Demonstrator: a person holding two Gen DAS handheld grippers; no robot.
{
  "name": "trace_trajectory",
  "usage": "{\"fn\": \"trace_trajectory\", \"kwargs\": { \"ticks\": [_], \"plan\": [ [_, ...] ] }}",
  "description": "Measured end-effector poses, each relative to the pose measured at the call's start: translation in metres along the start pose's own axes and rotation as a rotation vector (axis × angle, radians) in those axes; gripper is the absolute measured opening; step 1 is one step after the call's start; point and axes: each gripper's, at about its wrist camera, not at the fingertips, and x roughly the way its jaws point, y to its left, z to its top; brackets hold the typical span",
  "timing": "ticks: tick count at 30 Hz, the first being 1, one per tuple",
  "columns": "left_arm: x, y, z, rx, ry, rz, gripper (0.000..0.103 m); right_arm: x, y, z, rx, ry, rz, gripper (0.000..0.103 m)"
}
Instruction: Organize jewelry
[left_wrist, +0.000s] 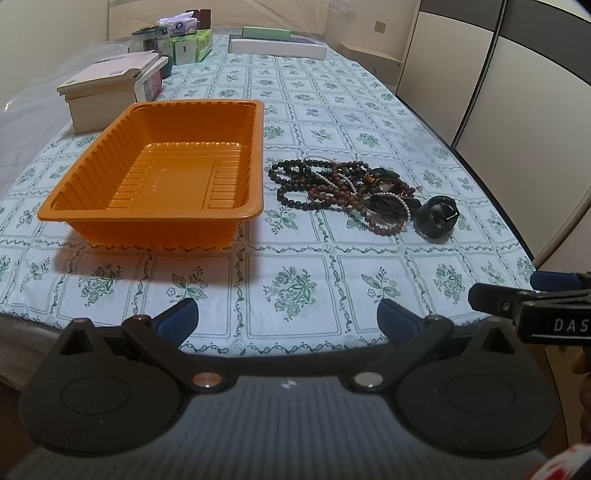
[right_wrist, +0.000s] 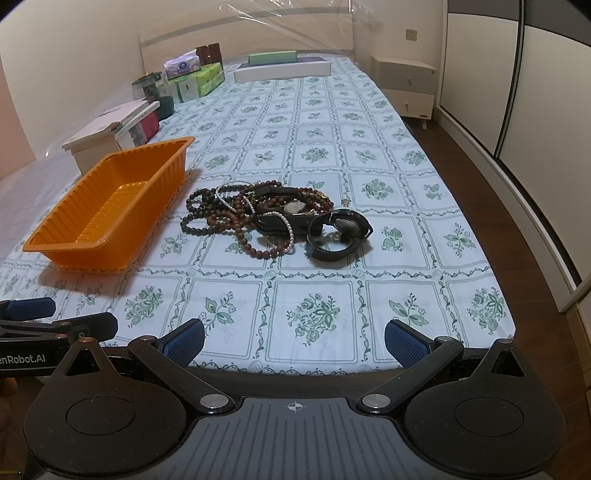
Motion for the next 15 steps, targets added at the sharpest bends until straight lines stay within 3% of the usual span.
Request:
{"fn": "trace_trajectory", "kwargs": {
  "ticks": [15],
  "plan": [
    [0.0010,0.0013,-0.0023,-0.002,0.001,-0.004,0.102,0.0002,0.0014,-0.0002,0.000,0.000,0.000,0.103]
  ]
}}
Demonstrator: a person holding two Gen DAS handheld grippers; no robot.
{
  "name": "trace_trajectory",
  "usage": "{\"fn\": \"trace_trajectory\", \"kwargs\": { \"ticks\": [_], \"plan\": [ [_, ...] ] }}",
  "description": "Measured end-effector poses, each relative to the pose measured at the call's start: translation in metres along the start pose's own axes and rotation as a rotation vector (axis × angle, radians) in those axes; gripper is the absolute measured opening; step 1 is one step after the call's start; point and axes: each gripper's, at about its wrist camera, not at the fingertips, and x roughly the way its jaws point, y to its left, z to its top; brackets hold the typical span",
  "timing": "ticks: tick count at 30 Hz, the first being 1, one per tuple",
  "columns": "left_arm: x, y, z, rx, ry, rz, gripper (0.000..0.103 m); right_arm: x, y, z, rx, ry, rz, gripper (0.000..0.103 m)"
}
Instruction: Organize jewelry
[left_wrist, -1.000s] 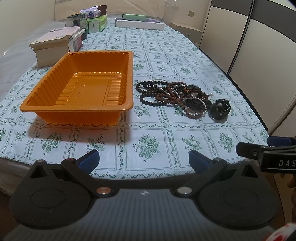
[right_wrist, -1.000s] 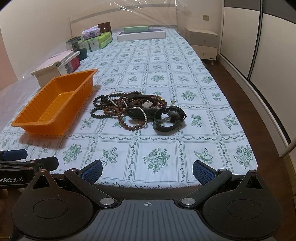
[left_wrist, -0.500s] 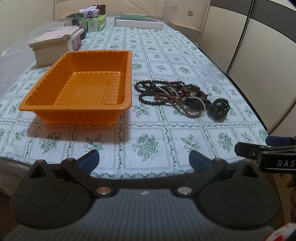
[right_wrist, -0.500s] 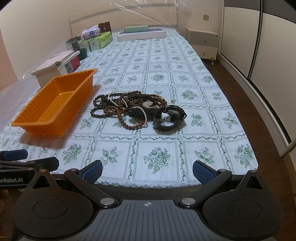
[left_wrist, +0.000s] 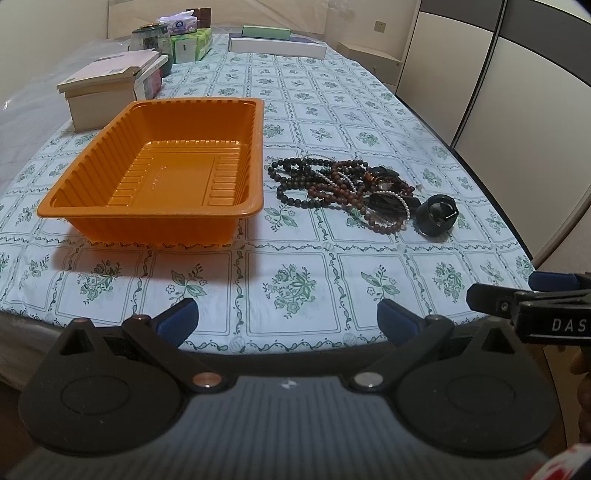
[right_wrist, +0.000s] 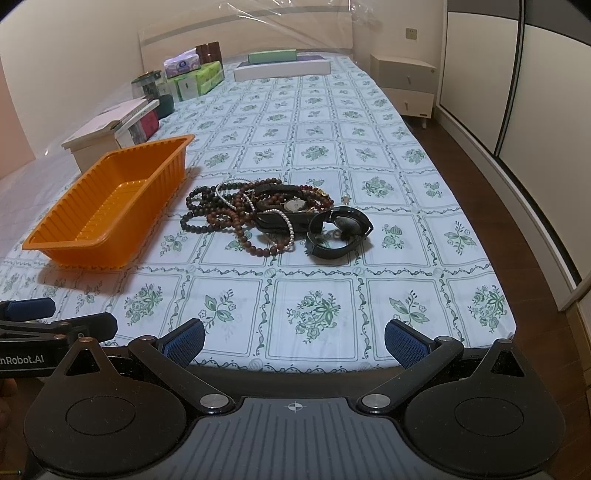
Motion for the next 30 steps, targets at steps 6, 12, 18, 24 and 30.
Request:
{"fn": "trace_trajectory", "kwargs": {
  "ticks": [6,12,18,24,30],
  "plan": [
    [0.000,0.000,0.000,0.001,0.001,0.000,0.102,0.001,0.001,-0.001,0.000,-0.001,0.000,0.103],
    [-0.002,0.002,0.000,-0.007,-0.007,-0.007,0.100,0.002,0.003,-0.002,0.003,-0.009,0.008,0.103],
    [-0.015,0.023,0.015,-0.050,-0.061,-0.026,0.099,-0.007,-0.003,0.006,0.059,-0.110,0.044,0.103],
    [-0.031,0.082,0.046,-0.125,-0.170,0.002,0.099,-0.008,-0.003,0.020,0.064,-0.170,0.074,0.103],
    [-0.022,0.160,0.077,-0.143,-0.246,0.102,0.098,0.004,0.000,0.027,0.064,-0.165,0.085,0.103]
  ]
}}
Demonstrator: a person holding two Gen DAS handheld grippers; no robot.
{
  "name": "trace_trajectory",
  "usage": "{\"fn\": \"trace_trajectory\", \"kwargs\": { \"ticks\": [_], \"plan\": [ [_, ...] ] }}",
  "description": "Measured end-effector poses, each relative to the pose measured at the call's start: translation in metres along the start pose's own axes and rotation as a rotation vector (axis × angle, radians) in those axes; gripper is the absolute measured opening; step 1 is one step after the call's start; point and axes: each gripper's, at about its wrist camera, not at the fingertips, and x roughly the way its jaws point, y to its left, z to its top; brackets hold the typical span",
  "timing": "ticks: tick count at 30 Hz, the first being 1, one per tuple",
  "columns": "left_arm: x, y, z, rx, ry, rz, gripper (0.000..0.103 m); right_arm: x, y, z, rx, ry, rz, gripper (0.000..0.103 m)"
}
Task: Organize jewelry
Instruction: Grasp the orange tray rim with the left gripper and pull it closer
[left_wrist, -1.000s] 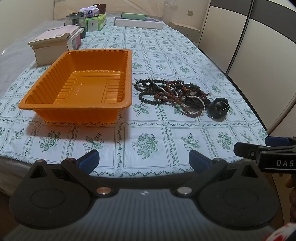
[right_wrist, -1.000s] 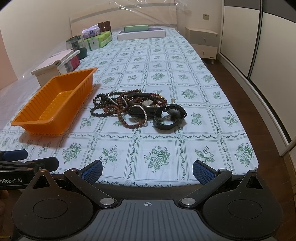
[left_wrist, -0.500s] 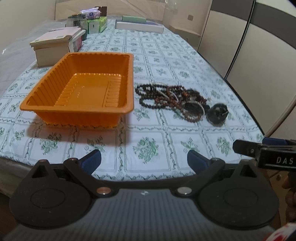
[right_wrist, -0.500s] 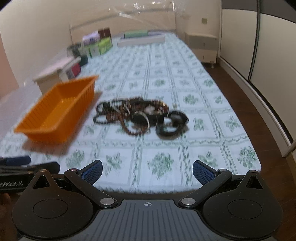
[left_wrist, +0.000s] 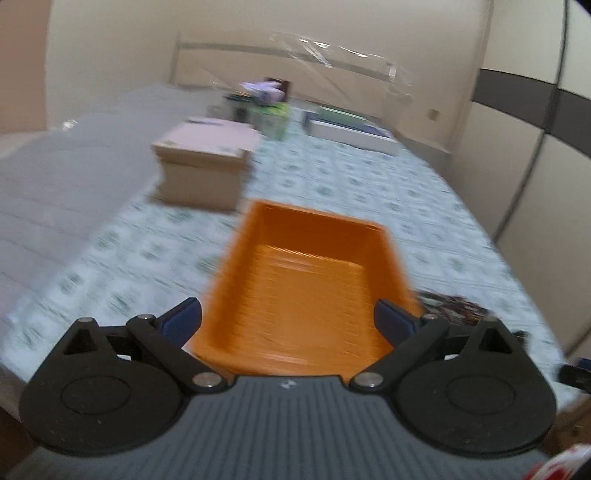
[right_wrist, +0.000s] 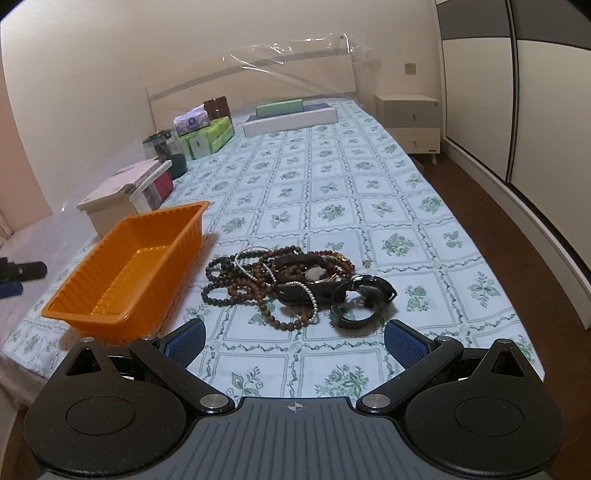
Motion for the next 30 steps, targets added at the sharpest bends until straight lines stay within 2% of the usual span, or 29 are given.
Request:
{"fn": "trace_trajectory", "kwargs": {
  "ticks": [2,3,8,13,15,18,24,30],
  "plan": [
    [0.015,0.018,0.005,0.026,0.000,0.037,0.095,0.005,0.001,0.000,0.001,0.007,-0.005,0.103],
    [0.022,0.026,0.006,0.032,0.011,0.040,0.089,0.008,0.001,0.000,0.000,0.013,-0.008,0.103],
    [0.068,0.052,-0.002,0.020,0.111,-0.010,0.062,0.019,0.002,-0.003,0.004,0.041,-0.027,0.103],
    [0.093,0.061,-0.012,0.004,0.165,-0.088,0.048,0.024,0.002,-0.003,0.005,0.047,-0.042,0.103],
    [0.097,0.063,-0.013,-0.009,0.182,-0.104,0.033,0.027,0.003,-0.002,0.005,0.049,-0.048,0.103],
    [0.102,0.064,-0.014,0.000,0.213,-0.110,0.025,0.032,0.003,-0.001,0.014,0.053,-0.051,0.103],
    [0.106,0.060,-0.012,0.021,0.254,-0.094,0.018,0.038,0.001,-0.001,0.023,0.062,-0.048,0.103],
    [0.112,0.057,-0.013,0.034,0.295,-0.085,0.015,0.039,-0.005,0.000,0.037,0.056,-0.050,0.103]
  ]
}}
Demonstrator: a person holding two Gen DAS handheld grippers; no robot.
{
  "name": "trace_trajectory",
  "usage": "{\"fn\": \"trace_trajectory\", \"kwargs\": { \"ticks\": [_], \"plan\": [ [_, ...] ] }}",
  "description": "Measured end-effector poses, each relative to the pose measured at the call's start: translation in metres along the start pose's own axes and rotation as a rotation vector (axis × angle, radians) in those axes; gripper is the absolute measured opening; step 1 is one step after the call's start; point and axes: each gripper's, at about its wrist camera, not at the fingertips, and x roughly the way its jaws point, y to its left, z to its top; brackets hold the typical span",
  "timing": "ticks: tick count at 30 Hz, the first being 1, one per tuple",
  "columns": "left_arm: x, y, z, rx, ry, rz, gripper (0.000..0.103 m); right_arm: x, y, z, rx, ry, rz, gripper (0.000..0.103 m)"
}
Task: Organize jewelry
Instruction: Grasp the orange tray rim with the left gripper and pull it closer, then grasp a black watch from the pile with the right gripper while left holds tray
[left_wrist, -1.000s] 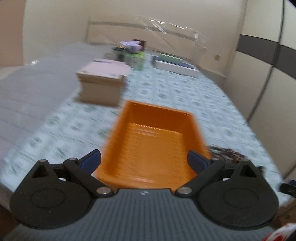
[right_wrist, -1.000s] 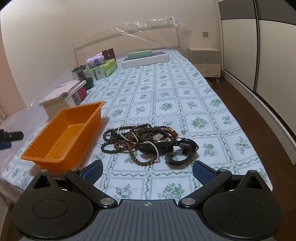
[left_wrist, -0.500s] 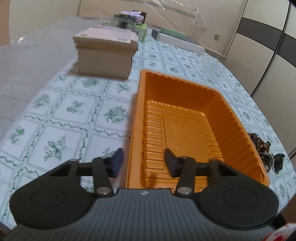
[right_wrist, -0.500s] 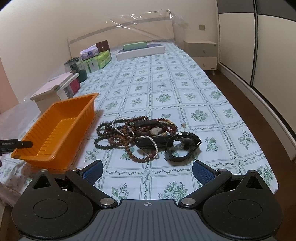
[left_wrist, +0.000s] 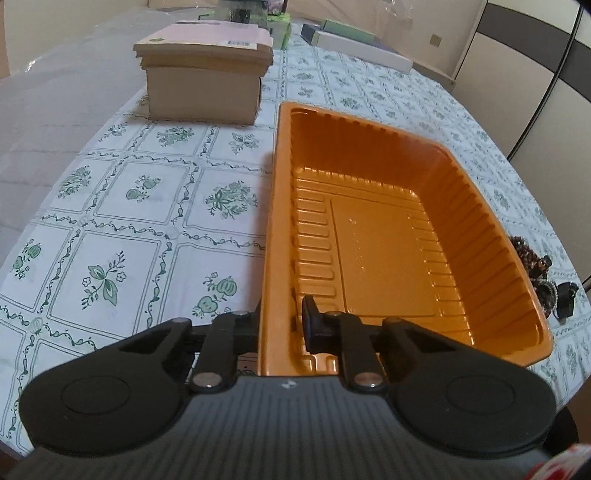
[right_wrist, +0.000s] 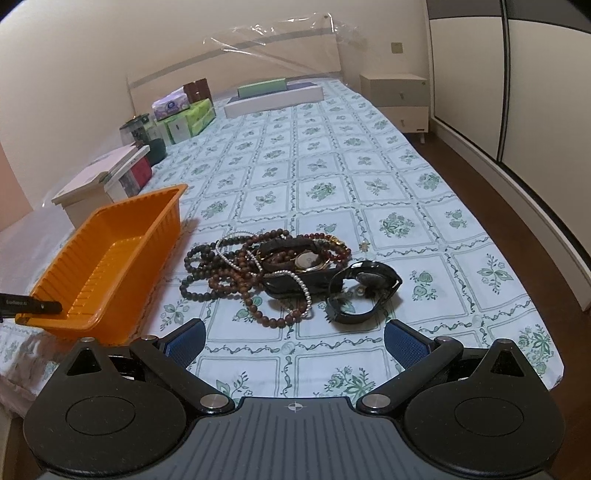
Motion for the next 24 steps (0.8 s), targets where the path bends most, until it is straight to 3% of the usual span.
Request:
{"fn": "trace_trajectory", "kwargs": {
  "ticks": [2,4,14,17,21,24],
  "plan": [
    [0.000,-0.003,0.002,0.001,0.001,-0.001,0.014,-0.001,-0.003,0.000,0.008,-0.004,-0.003,0.103],
    [-0.001,-0.008,0.003,0.018,0.002,0.015,0.005,-0.002,-0.005,0.001,0.012,-0.010,-0.006,0.102],
    [-0.036,-0.054,0.017,0.184,-0.074,0.138,0.002,0.008,-0.029,0.003,-0.020,-0.051,-0.034,0.102],
    [-0.044,-0.072,0.018,0.246,-0.094,0.192,0.002,0.020,-0.038,0.007,-0.047,-0.053,-0.043,0.084],
    [-0.050,-0.087,0.019,0.281,-0.106,0.235,0.002,0.041,-0.052,0.012,-0.072,-0.034,-0.073,0.082],
    [-0.051,-0.096,0.018,0.289,-0.106,0.252,0.003,0.052,-0.062,0.015,-0.018,-0.014,-0.053,0.082]
  ]
}}
